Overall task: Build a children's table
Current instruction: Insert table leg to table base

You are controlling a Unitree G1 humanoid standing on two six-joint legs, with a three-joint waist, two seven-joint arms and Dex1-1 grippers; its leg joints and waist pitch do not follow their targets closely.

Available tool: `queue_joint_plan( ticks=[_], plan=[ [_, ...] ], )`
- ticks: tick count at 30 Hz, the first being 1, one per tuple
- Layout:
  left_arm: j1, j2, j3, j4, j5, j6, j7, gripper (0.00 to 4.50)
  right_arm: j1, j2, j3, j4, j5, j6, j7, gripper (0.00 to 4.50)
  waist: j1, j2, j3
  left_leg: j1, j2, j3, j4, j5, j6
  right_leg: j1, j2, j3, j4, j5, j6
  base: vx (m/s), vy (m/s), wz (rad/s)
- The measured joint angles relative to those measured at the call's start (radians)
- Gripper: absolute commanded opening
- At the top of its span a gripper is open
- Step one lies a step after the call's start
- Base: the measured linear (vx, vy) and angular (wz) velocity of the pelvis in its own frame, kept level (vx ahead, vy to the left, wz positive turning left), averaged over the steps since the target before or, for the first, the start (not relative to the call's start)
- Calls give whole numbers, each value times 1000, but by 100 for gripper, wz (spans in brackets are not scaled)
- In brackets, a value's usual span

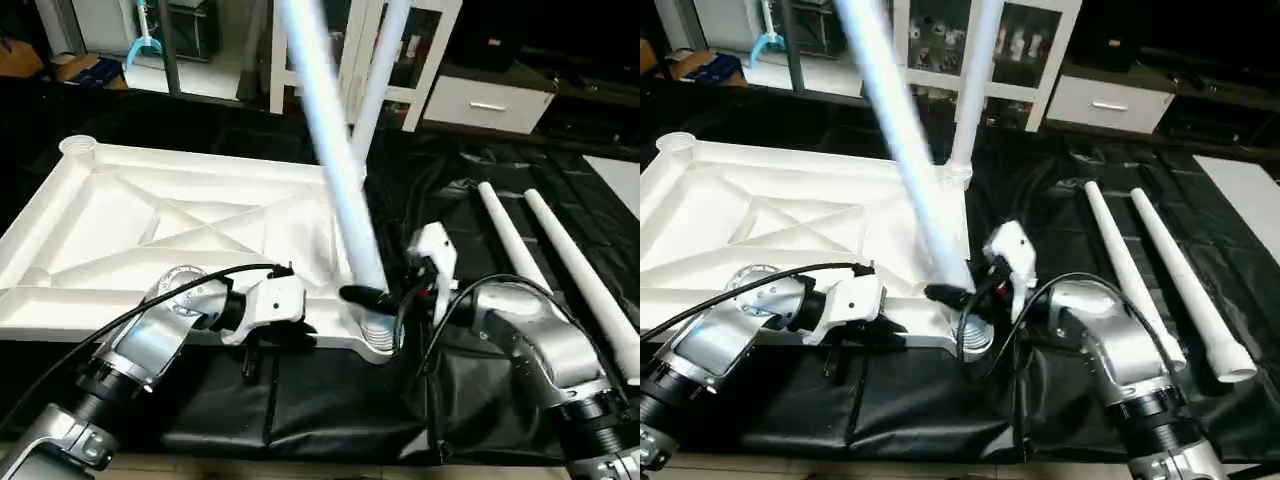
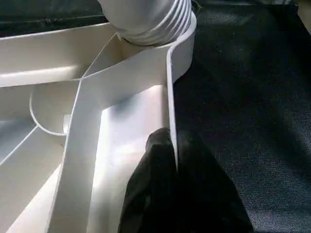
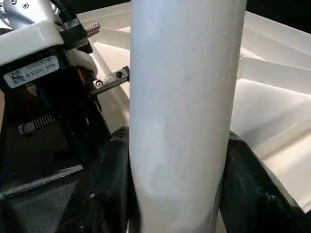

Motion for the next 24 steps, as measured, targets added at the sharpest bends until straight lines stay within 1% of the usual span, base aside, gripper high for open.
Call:
queue_joint_plan(
  ticks=[4, 11, 15, 18, 24],
  plan=[
    [2, 0, -2, -1, 0, -7, -1, 5, 33, -4, -16, -14, 5, -20, 3, 184, 3, 0, 0, 1, 0, 0, -1, -1, 1, 1, 0, 0, 0, 0, 0, 0, 0, 0],
    [2, 0, -1, 0, 2, -11, 2, 5, 77, 13, -80, -12, 59, -34, -8, 184, 4, 1, 0, 0, 0, 0, -1, -1, 1, 1, 0, 0, 0, 0, 0, 0, 0, 0],
    [0, 0, -1, 5, 4, -15, 3, 5, 93, 19, -95, -12, 75, -46, -18, 184, 4, 1, 0, 0, 0, 0, -1, -1, 1, 1, 0, 0, -1, 0, 0, 0, 0, 0],
    [-1, 0, -1, 6, 4, -16, 3, 5, 120, 40, -123, -16, 89, -61, -33, 184, 3, 2, 0, 0, 0, 0, -1, -1, 1, 1, 0, 0, -1, 0, 0, 0, 0, 0],
    [-2, -3, -1, 6, 5, -17, 4, 5, 159, 41, -140, -36, 98, -100, -38, 184, 4, 2, 1, -1, 0, 0, -2, -1, 1, 0, 0, 0, -1, 0, 0, 0, 0, 0]
  ],
)
